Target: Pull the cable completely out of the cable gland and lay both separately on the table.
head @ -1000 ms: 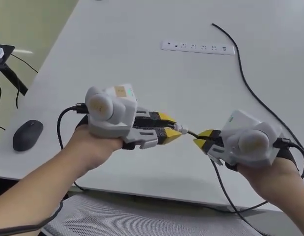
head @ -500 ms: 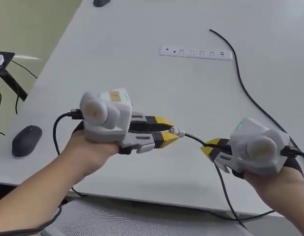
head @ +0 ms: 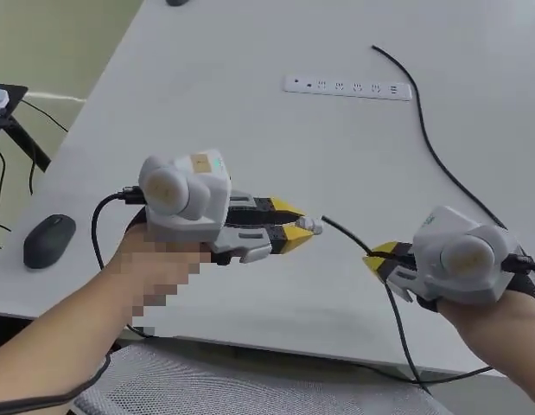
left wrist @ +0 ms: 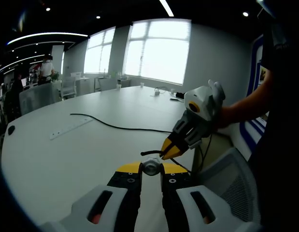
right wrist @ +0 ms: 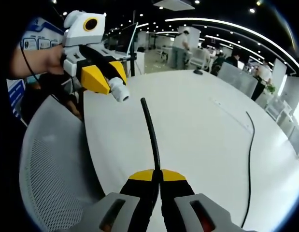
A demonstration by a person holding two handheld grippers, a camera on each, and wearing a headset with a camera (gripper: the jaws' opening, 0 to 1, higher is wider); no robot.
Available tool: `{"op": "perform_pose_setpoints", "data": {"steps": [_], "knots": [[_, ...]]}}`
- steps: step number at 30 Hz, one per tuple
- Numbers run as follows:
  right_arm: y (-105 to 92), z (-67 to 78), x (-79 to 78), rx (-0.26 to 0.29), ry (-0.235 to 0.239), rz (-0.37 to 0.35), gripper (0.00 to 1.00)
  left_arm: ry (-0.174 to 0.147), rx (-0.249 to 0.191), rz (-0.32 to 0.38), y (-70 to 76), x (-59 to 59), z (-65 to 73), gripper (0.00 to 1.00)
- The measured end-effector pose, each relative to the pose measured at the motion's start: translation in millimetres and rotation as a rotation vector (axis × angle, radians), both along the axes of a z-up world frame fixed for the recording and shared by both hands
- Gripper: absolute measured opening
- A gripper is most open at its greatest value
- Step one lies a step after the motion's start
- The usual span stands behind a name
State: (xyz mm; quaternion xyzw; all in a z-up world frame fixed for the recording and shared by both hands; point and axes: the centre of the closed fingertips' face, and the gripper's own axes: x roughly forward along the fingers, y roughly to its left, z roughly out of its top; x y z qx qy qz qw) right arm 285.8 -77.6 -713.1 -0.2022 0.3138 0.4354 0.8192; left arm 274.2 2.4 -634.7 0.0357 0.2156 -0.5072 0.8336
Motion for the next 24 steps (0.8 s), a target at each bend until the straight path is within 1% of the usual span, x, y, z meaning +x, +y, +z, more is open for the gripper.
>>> {"op": "perform_pose_setpoints", "data": {"steps": [4,9,14,17,19,24], "knots": [[-1.4,3.0,1.0,0.006,0.0,-0.009,0.0,-0.001,0.009,-0.001,0.7,-2.0,-1.6,0.15],[-2.1,4.5,3.5,0.007,0.0,-0.013,0.0,-0.001,0.007,0.003,0.1,-1.3,-1.1,0.15],[-0.8,8.0,5.4,0.011,-0.002,-0.017,0.0,-0.01,0.009,0.0,-1.2,-1.3,-1.6,0.15],[-1.5,6.8,8.8,0.01,0.008,-0.026,0.0,-0.014,0.008,0.001,-1.2,-0.8,-2.9,0.15],[-1.4,8.6,10.6,0.011,0.007,-0.03,0.0,-0.014,0.007,-0.003,-0.9,-1.3,-3.6,0.15],[3.6,18.6,22.4,0.034,0.01,-0.059,0.0,-0.015,0.003,-0.003,4.5,-0.1,-5.5,0.15]]}}
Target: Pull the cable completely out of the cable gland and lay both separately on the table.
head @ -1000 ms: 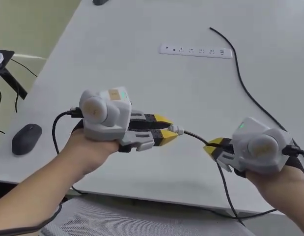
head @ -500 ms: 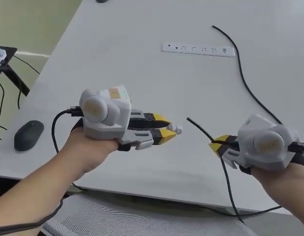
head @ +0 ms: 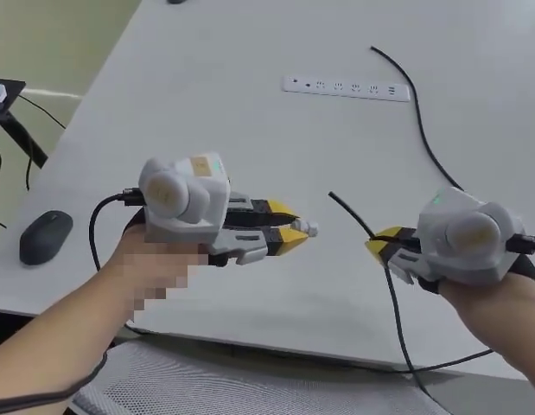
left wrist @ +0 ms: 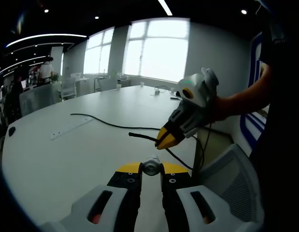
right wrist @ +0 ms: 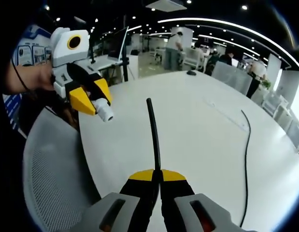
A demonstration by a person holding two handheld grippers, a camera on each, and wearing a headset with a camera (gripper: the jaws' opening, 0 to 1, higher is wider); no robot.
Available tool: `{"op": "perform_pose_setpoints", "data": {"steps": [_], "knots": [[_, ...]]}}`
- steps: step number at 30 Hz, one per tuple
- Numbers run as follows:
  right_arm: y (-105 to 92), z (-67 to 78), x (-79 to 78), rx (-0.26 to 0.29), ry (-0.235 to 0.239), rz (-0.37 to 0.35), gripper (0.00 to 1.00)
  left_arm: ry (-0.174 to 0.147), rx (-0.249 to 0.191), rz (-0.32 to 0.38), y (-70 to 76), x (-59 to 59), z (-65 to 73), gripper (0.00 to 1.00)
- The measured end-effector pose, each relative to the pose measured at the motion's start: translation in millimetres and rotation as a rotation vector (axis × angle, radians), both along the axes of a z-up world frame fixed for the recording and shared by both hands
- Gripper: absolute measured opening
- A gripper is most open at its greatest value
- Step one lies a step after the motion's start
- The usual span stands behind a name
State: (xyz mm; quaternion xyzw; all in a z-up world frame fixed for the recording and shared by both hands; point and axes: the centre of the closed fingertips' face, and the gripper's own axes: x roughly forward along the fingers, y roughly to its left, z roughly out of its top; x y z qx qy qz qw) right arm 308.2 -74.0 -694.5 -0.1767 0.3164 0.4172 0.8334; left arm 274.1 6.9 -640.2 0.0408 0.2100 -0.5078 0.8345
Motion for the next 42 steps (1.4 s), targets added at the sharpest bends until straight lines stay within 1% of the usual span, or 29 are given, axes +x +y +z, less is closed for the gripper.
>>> {"op": "perform_pose_setpoints", "data": {"steps": [1,3,4,6,7,9,11,13,15,17,19,23,29,34,42], "knots": [[2.4,1.8,2.5,0.009,0.004,-0.005,0.0,-0.001,-0.004,0.001,1.3,0.0,-0.1,0.15],[6.3,3.8,5.2,0.04,0.027,-0.025,0.0,0.0,-0.005,0.001,2.8,-0.3,-0.7,0.15],[7.0,5.0,8.8,0.037,0.023,-0.03,0.0,-0.003,-0.006,0.0,4.3,-0.6,-1.1,0.15],[8.5,5.0,14.1,0.021,0.013,-0.03,0.0,0.001,-0.013,-0.003,6.1,-1.9,-1.9,0.15],[10.0,5.6,15.2,0.019,0.015,-0.034,0.0,0.003,-0.009,-0.005,6.4,-2.8,-2.4,0.15],[13.0,6.8,19.2,0.014,0.017,-0.033,0.0,-0.007,-0.008,-0.019,7.0,-5.5,-2.4,0.15],[16.9,8.1,22.0,0.004,0.018,-0.026,0.0,0.0,-0.005,-0.018,9.8,-6.5,-6.0,0.15],[19.9,9.7,24.7,-0.007,0.014,-0.02,0.0,-0.003,-0.01,-0.023,11.9,-8.4,-7.3,0.15],[24.2,11.3,28.8,-0.021,0.009,-0.016,0.0,-0.002,-0.006,-0.03,14.6,-10.5,-9.9,0.15],[29.6,12.7,32.1,-0.033,0.003,-0.007,0.0,-0.005,-0.007,-0.032,17.9,-10.9,-12.5,0.15],[34.6,12.8,35.2,-0.049,-0.004,0.005,0.0,-0.001,-0.01,-0.029,22.0,-10.7,-16.2,0.15],[44.1,9.8,39.7,-0.071,-0.001,0.021,0.0,-0.005,-0.013,-0.036,27.9,-13.5,-20.2,0.15],[55.1,3.3,43.6,-0.108,0.0,0.036,0.0,0.004,-0.026,-0.038,40.8,-10.7,-33.5,0.15],[65.3,-2.9,48.5,-0.133,0.001,0.042,0.0,0.015,-0.023,-0.049,46.8,-14.9,-43.8,0.15],[81.5,-9.3,58.0,-0.143,0.01,0.052,0.0,0.033,-0.032,-0.048,55.4,-20.4,-56.5,0.15]]}}
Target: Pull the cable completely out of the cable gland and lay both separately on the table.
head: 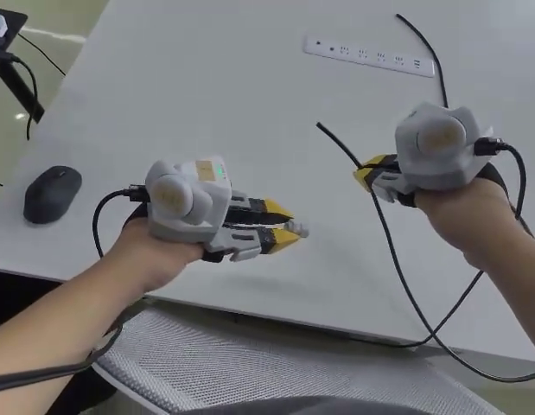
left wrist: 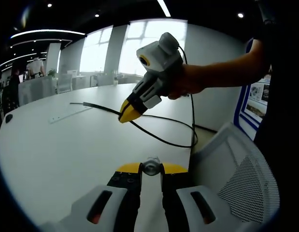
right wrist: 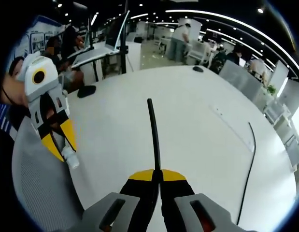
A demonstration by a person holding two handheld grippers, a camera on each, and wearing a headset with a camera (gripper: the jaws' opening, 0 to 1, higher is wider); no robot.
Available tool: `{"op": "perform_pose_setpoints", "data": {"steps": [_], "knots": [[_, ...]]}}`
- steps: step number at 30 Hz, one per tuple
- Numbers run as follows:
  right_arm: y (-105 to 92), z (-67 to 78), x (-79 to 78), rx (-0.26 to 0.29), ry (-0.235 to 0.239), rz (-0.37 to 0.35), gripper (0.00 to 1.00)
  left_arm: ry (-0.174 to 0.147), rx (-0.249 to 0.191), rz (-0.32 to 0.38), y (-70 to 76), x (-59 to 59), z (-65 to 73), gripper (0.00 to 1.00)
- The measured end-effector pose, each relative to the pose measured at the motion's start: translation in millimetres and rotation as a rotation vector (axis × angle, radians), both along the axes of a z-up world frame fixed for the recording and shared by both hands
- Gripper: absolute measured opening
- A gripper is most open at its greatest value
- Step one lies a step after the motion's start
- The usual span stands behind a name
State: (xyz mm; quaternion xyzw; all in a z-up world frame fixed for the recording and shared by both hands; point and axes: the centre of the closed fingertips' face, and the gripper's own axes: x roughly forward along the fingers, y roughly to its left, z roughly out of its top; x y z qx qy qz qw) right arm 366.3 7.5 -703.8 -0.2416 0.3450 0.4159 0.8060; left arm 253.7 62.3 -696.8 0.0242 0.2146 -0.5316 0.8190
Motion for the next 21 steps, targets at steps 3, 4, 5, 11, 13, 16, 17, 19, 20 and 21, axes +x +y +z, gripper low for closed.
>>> {"op": "perform_pose_setpoints", "data": {"steps": [3,4,5,11,13,16,17,19,20,21], "knots": [[11.8,2.5,4.1,0.081,0.048,-0.04,0.0,0.003,0.0,-0.004,3.9,-2.8,-1.3,0.15],[12.8,2.7,6.1,0.077,0.045,-0.038,0.0,0.005,-0.001,-0.004,5.0,-3.1,-1.7,0.15],[14.9,3.0,7.5,0.075,0.043,-0.035,0.0,0.008,-0.001,-0.003,6.4,-3.1,-2.7,0.15],[32.4,2.5,17.3,0.065,0.033,-0.007,0.0,0.022,0.004,0.001,17.4,-3.2,-11.6,0.15],[37.8,-1.2,19.5,0.035,0.023,0.02,0.0,0.028,0.007,0.002,20.4,-3.0,-15.3,0.15],[46.3,-5.7,21.5,0.007,0.015,0.048,0.0,0.04,0.004,0.006,26.1,-1.6,-21.4,0.15],[49.0,-8.7,22.4,-0.025,0.005,0.075,0.0,0.048,-0.001,0.008,27.8,-1.2,-22.7,0.15],[55.4,-11.8,22.7,-0.038,-0.002,0.099,0.0,0.055,-0.014,0.01,29.3,-0.4,-23.0,0.15],[58.5,-13.5,22.7,-0.038,0.002,0.103,0.0,0.058,-0.017,0.011,30.1,0.0,-23.6,0.15],[62.8,-16.3,23.0,-0.044,0.006,0.113,0.0,0.06,-0.015,0.01,31.3,0.7,-25.4,0.15]]}}
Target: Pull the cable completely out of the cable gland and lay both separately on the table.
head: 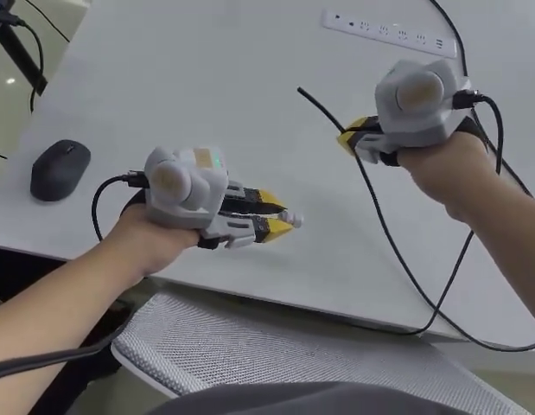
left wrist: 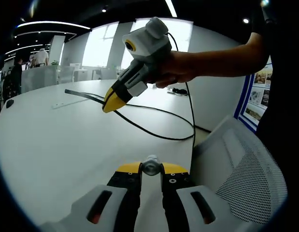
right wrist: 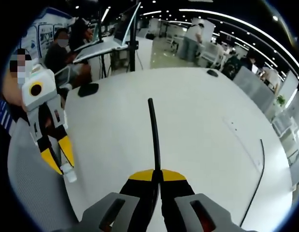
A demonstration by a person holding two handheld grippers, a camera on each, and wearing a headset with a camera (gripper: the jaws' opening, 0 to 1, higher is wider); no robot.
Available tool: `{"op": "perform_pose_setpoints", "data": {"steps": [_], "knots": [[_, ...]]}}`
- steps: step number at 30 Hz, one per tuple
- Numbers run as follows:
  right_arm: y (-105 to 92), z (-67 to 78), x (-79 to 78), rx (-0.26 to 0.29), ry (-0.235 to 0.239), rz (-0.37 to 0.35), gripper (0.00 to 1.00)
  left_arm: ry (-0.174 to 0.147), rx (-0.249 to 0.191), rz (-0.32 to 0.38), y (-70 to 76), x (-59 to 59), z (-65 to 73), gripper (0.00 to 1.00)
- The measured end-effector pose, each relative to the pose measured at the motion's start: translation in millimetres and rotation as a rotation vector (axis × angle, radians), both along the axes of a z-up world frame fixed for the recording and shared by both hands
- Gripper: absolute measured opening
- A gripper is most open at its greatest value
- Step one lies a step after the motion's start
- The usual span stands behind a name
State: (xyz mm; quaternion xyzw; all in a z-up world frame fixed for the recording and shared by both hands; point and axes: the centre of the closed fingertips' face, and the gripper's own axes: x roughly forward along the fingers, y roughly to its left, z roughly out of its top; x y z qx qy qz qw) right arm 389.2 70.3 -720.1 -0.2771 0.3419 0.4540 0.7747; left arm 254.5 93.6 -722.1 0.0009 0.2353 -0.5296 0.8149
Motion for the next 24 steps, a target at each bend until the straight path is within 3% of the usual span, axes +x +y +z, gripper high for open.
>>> {"op": "perform_pose_setpoints", "data": {"steps": [9,13,17,24], "knots": [[30.7,-17.6,3.1,-0.031,0.001,0.078,0.0,0.018,0.005,-0.005,9.4,6.5,-18.8,0.15],[45.5,-32.4,4.5,-0.053,0.001,0.13,0.0,0.025,0.01,-0.008,13.3,8.5,-26.6,0.15],[64.0,-50.9,1.2,-0.081,0.002,0.205,0.0,0.032,0.023,-0.012,17.4,9.4,-36.9,0.15],[87.6,-71.3,-15.1,-0.127,0.011,0.315,0.0,0.058,0.026,0.006,23.8,12.1,-54.3,0.15]]}}
